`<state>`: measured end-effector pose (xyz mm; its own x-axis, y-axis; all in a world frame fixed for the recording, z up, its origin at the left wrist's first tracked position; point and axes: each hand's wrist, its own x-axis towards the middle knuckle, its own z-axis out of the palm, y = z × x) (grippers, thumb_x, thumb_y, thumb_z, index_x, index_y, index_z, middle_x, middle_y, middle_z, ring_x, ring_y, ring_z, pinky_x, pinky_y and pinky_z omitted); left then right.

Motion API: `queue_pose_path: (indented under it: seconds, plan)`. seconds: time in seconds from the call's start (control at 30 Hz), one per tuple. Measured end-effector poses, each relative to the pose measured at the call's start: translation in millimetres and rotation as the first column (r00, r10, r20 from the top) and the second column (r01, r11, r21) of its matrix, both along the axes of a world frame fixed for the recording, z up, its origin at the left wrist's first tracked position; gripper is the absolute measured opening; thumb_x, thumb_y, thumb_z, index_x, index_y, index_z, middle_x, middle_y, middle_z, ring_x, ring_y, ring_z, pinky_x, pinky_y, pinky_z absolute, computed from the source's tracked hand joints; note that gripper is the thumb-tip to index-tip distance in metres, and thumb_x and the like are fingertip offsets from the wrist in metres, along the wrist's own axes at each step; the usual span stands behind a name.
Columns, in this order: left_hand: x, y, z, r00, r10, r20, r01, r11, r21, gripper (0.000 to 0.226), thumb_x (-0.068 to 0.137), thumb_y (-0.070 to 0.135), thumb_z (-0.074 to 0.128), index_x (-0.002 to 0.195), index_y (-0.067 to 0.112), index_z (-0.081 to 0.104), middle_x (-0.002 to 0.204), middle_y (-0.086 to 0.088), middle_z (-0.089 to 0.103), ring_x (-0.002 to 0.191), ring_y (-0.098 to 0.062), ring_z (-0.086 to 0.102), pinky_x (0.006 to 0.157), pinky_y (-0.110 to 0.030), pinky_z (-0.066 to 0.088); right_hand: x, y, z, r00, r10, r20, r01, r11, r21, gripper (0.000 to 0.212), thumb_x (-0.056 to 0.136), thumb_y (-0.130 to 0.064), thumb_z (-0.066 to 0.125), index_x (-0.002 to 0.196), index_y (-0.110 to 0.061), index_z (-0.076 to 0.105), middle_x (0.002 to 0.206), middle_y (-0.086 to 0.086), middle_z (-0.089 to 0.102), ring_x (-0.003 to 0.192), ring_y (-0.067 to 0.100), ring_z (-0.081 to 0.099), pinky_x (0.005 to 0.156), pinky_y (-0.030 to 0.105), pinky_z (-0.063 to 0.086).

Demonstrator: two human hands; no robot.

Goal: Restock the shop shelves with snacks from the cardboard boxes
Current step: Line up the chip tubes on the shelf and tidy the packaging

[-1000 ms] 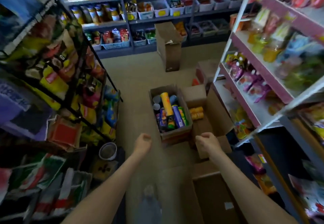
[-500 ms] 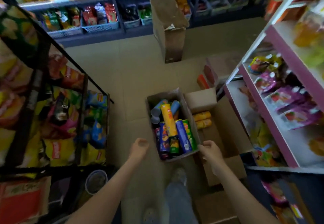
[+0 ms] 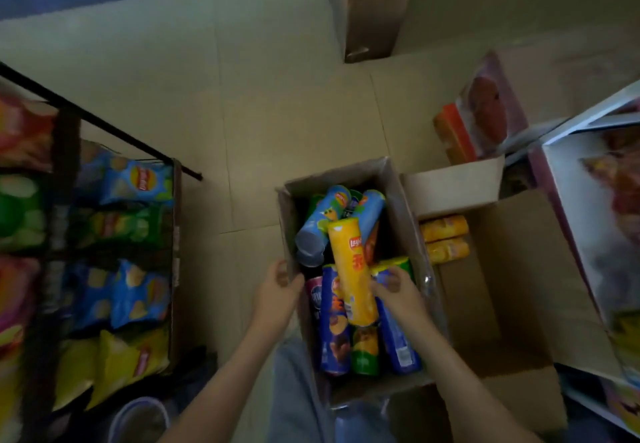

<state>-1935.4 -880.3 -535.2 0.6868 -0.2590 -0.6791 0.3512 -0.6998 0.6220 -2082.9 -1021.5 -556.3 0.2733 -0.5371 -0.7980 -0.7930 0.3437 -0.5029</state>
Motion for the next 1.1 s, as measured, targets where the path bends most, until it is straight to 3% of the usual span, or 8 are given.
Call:
queue_pose_path:
  seconds: [0.1,0.2,0.37,0.57,0.7,0.87,0.97,1.1]
  plan:
    - [20.8,-29.3,-40.3,0.983,-0.118,0.141,0.122,0.992,-0.02,0.038,0.085,0.018,0.068,0.12,0.027,0.055,0.11,0.004,0.053,0.1,-0.012,0.052,0.085,-0.021,0.042,27.5,5.2,-38.6,0.998,0.015,0.067,-0.015,1.0,-0.002,0.076,0.08,-0.021,0.078,0.143,-0.014,0.036,0.126,-0.002,0.05,0.114,0.013,0.049,0.091,0.028,0.04]
    - [28.5,-46.1,-59.5,0.945,-0.261,0.199,0.256,0.965,0.051,0.043,0.089,0.016,0.064,0.13,0.022,0.054,0.118,0.002,0.041,0.101,-0.006,0.042,0.075,-0.003,0.03,42.0,14.6,-65.0,0.999,0.042,0.026,-0.04,0.997,-0.073,0.099,0.06,-0.048,0.076,0.145,-0.027,0.03,0.123,-0.006,0.059,0.107,0.019,0.06,0.088,0.041,0.051]
    - [20.0,-53.5,-69.8,0.928,-0.316,0.196,0.312,0.949,0.051,0.041,0.089,0.009,0.065,0.128,0.013,0.056,0.124,-0.002,0.03,0.101,-0.01,0.045,0.07,0.005,0.034,49.6,20.7,-84.1,0.987,0.129,-0.095,-0.147,0.965,-0.219,0.089,0.062,-0.049,0.071,0.141,-0.023,0.038,0.104,0.0,0.063,0.091,0.023,0.062,0.073,0.044,0.054]
    - [7.9,-50.5,-67.0,0.918,-0.33,0.221,0.329,0.943,0.04,0.04,0.087,0.005,0.065,0.125,0.011,0.058,0.131,-0.005,0.029,0.11,-0.016,0.047,0.072,0.008,0.031,51.4,13.4,-72.5,0.984,-0.088,-0.153,0.042,0.958,-0.283,0.077,0.064,-0.036,0.082,0.127,-0.007,0.048,0.119,0.012,0.053,0.113,0.03,0.049,0.091,0.046,0.046]
    - [3.2,-44.7,-74.5,0.917,-0.374,0.138,0.37,0.928,0.05,0.045,0.088,0.009,0.064,0.131,0.018,0.054,0.125,-0.004,0.035,0.108,-0.013,0.05,0.085,-0.01,0.038,48.1,9.8,-72.5,0.953,-0.247,-0.175,0.195,0.943,-0.269,0.081,0.067,-0.039,0.083,0.128,-0.004,0.044,0.125,0.014,0.05,0.119,0.032,0.046,0.097,0.049,0.043]
    - [1.2,-44.0,-80.4,0.907,-0.42,-0.02,0.421,0.907,0.014,0.045,0.093,0.009,0.057,0.134,0.025,0.05,0.117,-0.003,0.049,0.095,-0.013,0.056,0.087,-0.026,0.047,56.1,13.3,-76.2,0.976,-0.122,-0.179,0.072,0.963,-0.261,0.084,0.068,-0.043,0.082,0.133,-0.008,0.042,0.129,0.012,0.047,0.123,0.03,0.041,0.099,0.042,0.039]
    - [-2.9,-49.1,-76.5,0.904,-0.427,0.006,0.427,0.904,-0.02,0.044,0.092,0.011,0.057,0.133,0.026,0.052,0.115,-0.003,0.053,0.087,-0.007,0.055,0.084,-0.023,0.048,58.9,13.1,-74.2,0.983,-0.031,-0.182,-0.014,0.97,-0.243,0.084,0.074,-0.043,0.078,0.14,-0.011,0.036,0.134,0.011,0.044,0.126,0.028,0.035,0.098,0.038,0.033]
    - [-9.7,-80.0,-58.4,0.898,-0.429,0.095,0.437,0.894,-0.095,0.04,0.091,0.017,0.059,0.13,0.024,0.055,0.108,0.0,0.052,0.088,-0.007,0.057,0.084,-0.031,0.051,44.5,-3.1,-56.0,0.989,-0.061,-0.134,0.021,0.958,-0.285,0.084,0.082,-0.044,0.071,0.148,-0.014,0.03,0.145,0.011,0.038,0.134,0.028,0.03,0.106,0.04,0.029]
